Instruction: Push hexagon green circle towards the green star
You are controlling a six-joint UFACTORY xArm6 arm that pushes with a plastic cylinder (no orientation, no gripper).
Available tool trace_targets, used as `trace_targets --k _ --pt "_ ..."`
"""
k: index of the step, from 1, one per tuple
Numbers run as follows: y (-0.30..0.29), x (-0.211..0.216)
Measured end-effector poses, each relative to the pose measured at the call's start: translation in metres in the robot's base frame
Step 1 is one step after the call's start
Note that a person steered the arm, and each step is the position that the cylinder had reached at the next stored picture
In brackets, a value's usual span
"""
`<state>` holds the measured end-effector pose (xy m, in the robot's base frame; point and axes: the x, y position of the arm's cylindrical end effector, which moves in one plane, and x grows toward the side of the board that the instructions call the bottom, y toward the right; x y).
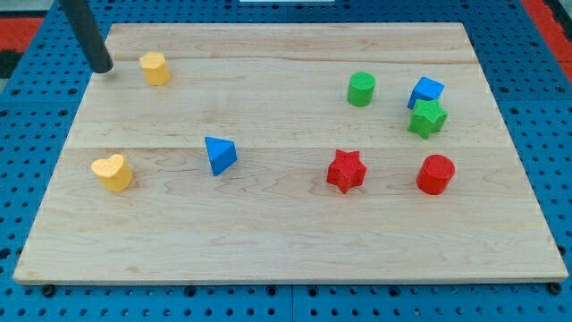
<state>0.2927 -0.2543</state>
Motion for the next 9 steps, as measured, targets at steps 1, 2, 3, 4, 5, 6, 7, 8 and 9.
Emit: trace_targets --k 1,2,3,4,5,6,7,8,9 --pt "0.08 0.006" --pt "0.17 0.014" --pt "0.24 0.032" --pt "0.275 0.074" --pt "0.325 0.079" --pt "0.367 0.083" --pt "0.293 0.09" --pt "0.232 0.072" --pt "0.26 0.017"
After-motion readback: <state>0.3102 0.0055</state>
